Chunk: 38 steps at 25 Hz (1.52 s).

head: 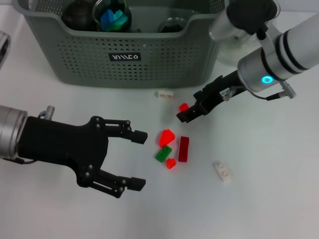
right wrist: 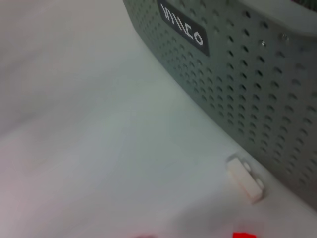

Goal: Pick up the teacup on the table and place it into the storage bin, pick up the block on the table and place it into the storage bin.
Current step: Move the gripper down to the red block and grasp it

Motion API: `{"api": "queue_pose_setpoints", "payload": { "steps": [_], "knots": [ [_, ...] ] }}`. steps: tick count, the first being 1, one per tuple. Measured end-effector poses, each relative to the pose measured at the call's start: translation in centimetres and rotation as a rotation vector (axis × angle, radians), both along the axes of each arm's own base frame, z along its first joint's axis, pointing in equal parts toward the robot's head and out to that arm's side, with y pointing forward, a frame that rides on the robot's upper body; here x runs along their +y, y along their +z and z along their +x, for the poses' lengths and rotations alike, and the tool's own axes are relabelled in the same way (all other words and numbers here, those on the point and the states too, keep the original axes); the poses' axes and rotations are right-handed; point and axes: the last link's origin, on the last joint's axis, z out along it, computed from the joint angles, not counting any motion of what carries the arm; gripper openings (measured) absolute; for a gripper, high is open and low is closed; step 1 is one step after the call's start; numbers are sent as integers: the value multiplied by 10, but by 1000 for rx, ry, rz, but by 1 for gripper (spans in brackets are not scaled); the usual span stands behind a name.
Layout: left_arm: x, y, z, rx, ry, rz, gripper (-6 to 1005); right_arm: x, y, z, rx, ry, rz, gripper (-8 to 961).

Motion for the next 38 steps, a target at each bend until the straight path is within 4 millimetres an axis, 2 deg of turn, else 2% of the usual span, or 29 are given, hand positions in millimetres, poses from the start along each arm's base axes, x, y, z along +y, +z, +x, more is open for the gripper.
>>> {"api": "queue_pose_setpoints", "payload": {
  "steps": [5,13,20,26,36,38],
  "knots": [
    [0,-3,-3,37,-1,-14,893,0,-9,-2,-12,22,9,887],
    [5,-7,-8,77,15,13,892,3,-10,-4,-11,32,30,880],
    [15,-23,-17,150,44,43,891,3,-17,0,-24,28,39,876],
    [22,-31,-25,194,71,88,891,3,-23,-1,-28,45,55,658],
    [21,-32,-25,189,68,83,890,3,-30,0,-41,57,66,626],
    [20,-32,-25,188,68,82,890,2,-32,0,-40,60,65,531]
  ]
}}
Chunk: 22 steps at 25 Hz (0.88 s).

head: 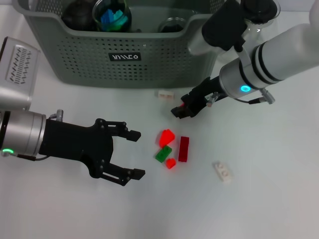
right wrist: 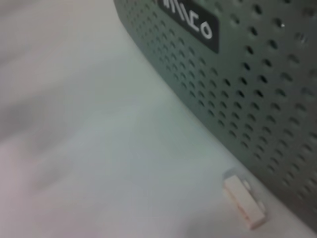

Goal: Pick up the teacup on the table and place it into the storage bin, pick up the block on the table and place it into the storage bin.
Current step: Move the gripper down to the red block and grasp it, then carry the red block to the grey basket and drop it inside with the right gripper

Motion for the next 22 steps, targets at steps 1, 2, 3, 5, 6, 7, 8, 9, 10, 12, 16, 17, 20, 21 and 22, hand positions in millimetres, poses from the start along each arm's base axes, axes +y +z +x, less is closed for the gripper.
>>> {"api": "queue_pose_setpoints", "payload": {
  "steps": [1,2,3,5,6,7,8,9,10,12,16,17,20,21,22],
  "knots": [
    [0,0,0,0,0,-1,890,0,-1,0,-1,3,-1,483],
    [0,0,0,-1,0,-1,890,-1,-2,0,-2,5,-2,474],
    [0,0,0,-1,1,-1,890,-1,-3,0,-5,9,-3,464],
    [0,0,0,-1,1,-2,890,-2,-4,0,-13,17,-7,445],
    [0,-1,0,-2,2,-3,890,-2,-4,0,-17,20,-8,436],
    [-1,-1,0,-2,3,-4,890,-3,-5,0,-22,27,-8,426],
    [-1,-1,0,-3,3,-5,890,-3,-6,0,-27,34,-9,385],
    [-1,-2,0,-4,5,-6,889,-3,-6,0,-30,41,-10,345],
    [-1,-2,0,-4,5,-6,889,-4,-6,0,-33,46,-11,304],
    [-1,-2,0,-6,6,-5,889,-4,-7,-1,-36,53,-14,223],
    [-1,-1,0,-8,8,-4,889,-6,-5,-3,-32,60,-25,217],
    [-1,-1,-1,-7,8,-5,889,-6,-3,-5,-23,63,-28,216],
    [-2,-2,-4,21,9,-19,889,-9,5,-11,8,67,-52,216],
    [-3,-2,-6,37,11,-24,889,-11,7,-12,18,66,-63,216],
    [-3,-3,-7,50,13,-27,889,-13,12,-15,34,64,-75,216]
  ]
}}
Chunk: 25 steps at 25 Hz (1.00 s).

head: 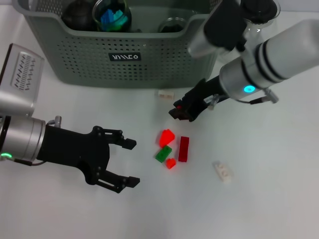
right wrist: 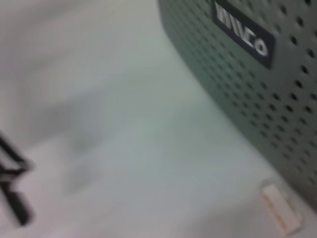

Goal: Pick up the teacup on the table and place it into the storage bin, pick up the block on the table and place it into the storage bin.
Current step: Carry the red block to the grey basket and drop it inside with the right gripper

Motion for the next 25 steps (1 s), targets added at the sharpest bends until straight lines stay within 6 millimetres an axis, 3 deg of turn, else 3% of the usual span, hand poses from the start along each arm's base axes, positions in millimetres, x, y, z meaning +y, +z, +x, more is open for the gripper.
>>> {"api": "queue_pose_setpoints", "payload": {
  "steps": [8,16,21,25],
  "knots": [
    [1,2,-2,13,6,3,888,-11,50,-24,123,-13,-97,215],
    [2,1,-1,18,9,1,892,-23,112,-94,323,21,-216,215],
    [5,0,0,26,15,6,896,-1,137,-147,403,66,-149,216],
    [8,-2,-1,34,23,19,898,31,130,-171,340,66,-25,216]
  ]
}}
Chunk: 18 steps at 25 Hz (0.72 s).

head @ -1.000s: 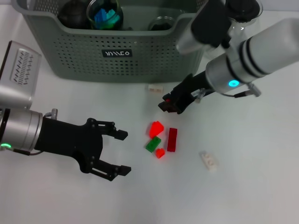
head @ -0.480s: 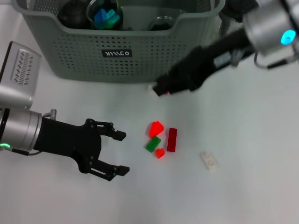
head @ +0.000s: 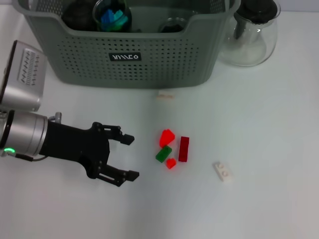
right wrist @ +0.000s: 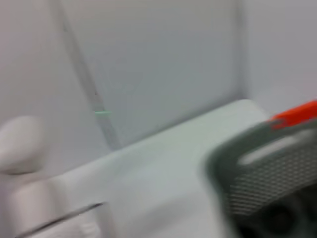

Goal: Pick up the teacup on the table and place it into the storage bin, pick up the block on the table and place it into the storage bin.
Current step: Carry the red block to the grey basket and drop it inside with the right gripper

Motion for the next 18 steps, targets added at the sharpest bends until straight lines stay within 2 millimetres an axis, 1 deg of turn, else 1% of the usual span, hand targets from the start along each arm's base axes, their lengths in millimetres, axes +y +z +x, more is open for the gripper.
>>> {"api": "queue_pose_setpoints", "payload": {
  "steps": [4,7,11,12,13,15,18],
  "knots": [
    [3,-1,-1,9,3,16,898,33,-26,-1,-98,-25,120,216],
    [5,-1,1,9,-2,16,897,49,-52,4,-157,-10,195,216],
    [7,-1,4,9,-11,16,897,60,-86,12,-222,30,303,215],
    [8,-1,5,9,-14,16,897,63,-98,17,-239,48,353,215],
    [9,-1,5,9,-17,16,897,63,-98,17,-239,48,353,215],
    [10,-1,7,10,-21,16,897,67,-107,24,-241,60,399,215],
    [11,-1,8,11,-25,17,897,69,-115,31,-222,76,433,215]
  ]
}}
